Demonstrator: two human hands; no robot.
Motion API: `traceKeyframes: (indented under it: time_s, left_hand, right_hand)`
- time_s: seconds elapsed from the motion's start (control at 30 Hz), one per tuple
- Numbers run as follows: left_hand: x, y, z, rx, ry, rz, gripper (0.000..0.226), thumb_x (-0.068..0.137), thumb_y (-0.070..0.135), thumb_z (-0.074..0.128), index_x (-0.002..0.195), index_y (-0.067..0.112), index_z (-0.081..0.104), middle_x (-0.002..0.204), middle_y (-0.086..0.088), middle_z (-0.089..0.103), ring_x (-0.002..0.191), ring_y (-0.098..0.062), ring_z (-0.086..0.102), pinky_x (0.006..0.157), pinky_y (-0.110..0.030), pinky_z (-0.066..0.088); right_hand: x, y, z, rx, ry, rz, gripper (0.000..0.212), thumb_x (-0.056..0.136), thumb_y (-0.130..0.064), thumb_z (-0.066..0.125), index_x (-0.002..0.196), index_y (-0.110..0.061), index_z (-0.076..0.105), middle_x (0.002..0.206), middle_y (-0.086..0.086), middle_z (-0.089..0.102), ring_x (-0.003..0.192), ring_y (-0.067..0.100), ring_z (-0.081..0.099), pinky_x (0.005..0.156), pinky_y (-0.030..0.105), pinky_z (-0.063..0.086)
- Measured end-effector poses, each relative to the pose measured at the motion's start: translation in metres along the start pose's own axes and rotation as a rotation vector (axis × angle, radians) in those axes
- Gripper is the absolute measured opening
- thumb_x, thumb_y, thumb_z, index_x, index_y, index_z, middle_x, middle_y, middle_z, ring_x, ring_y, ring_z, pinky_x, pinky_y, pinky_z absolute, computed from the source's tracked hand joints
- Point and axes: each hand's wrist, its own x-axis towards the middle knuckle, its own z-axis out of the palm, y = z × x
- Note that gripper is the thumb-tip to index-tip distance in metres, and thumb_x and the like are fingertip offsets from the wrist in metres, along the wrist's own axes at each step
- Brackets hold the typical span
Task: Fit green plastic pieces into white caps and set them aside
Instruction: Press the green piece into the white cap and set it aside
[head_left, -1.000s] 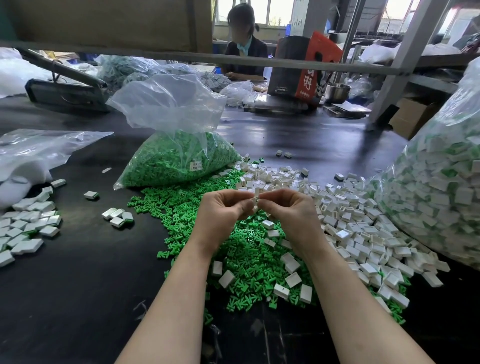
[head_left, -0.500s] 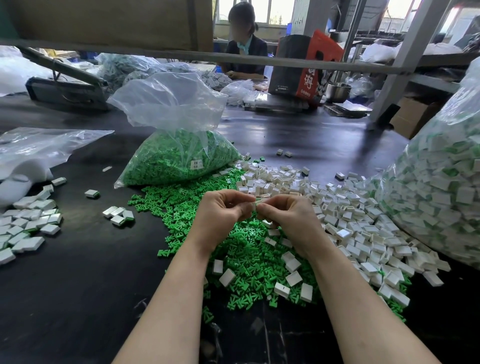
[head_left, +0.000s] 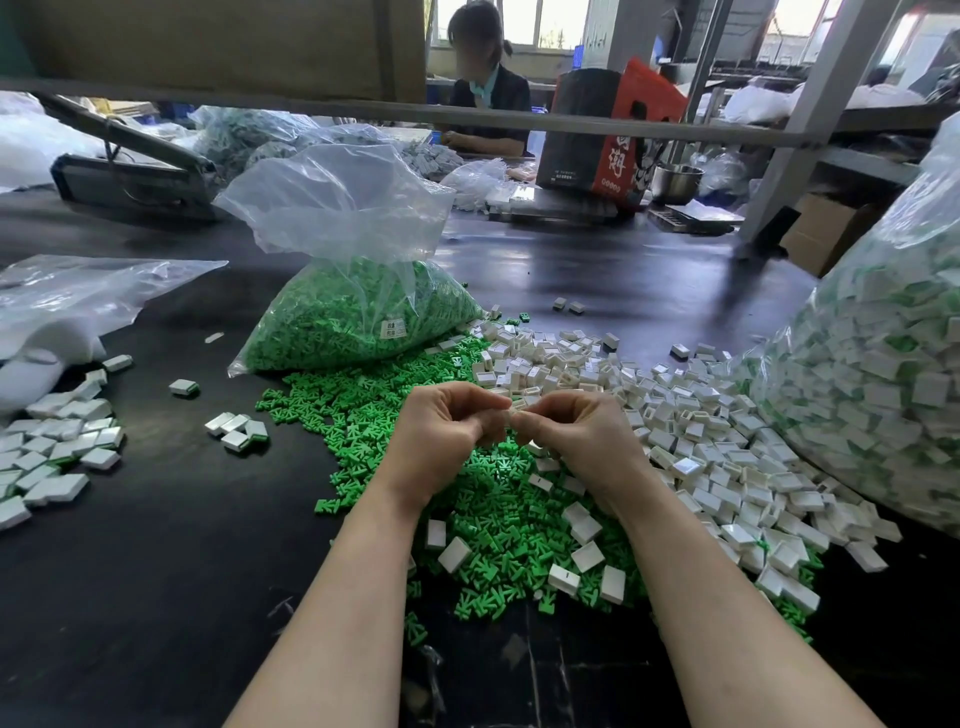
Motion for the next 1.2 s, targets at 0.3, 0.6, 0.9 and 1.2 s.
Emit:
traceKeyframes:
  time_s: [0.3, 0.6, 0.9, 1.2]
  left_hand:
    - [-0.002, 0.005, 0.002, -0.075, 0.005, 0.003, 0.012, 0.083, -0.007, 0.069, 0.088, 0.003, 0.074, 0.076, -0.005, 0.075, 0.068, -0.016, 0.072, 0.064, -0.019, 0.055]
    - [-0.002, 0.005, -0.004, 0.006, -0.055, 0.008, 0.010, 0.086, 0.004, 0.069, 0.092, 0.011, 0.072, 0.080, -0.007, 0.076, 0.077, -0.021, 0.073, 0.067, -0.025, 0.058]
    - [-0.002, 0.011, 0.005, 0.051, -0.022, 0.041, 0.009, 0.084, 0.011, 0.073, 0.089, 0.017, 0.070, 0.079, 0.008, 0.071, 0.079, -0.005, 0.065, 0.078, -0.019, 0.054]
    - [-0.003, 0.018, 0.009, 0.117, -0.011, 0.055, 0.007, 0.086, 0.014, 0.072, 0.093, 0.012, 0.070, 0.088, -0.007, 0.070, 0.077, -0.008, 0.062, 0.072, -0.017, 0.054]
  right_hand:
    - [0.000, 0.002, 0.003, 0.030, 0.011, -0.044, 0.008, 0.081, -0.004, 0.075, 0.081, -0.012, 0.075, 0.073, 0.001, 0.074, 0.068, 0.011, 0.069, 0.066, 0.019, 0.053]
    - [0.002, 0.004, -0.001, 0.071, 0.008, -0.006, 0.014, 0.074, -0.023, 0.079, 0.082, -0.012, 0.075, 0.077, 0.004, 0.075, 0.069, 0.012, 0.069, 0.066, 0.021, 0.055]
    - [0.005, -0.001, 0.001, 0.143, 0.017, 0.060, 0.046, 0.089, -0.052, 0.050, 0.091, -0.008, 0.063, 0.066, 0.005, 0.067, 0.055, 0.012, 0.054, 0.047, 0.020, 0.041]
    - [0.004, 0.000, 0.005, 0.193, -0.156, 0.106, 0.051, 0.093, -0.055, 0.045, 0.088, -0.008, 0.064, 0.071, 0.009, 0.069, 0.054, 0.011, 0.053, 0.046, 0.021, 0.037]
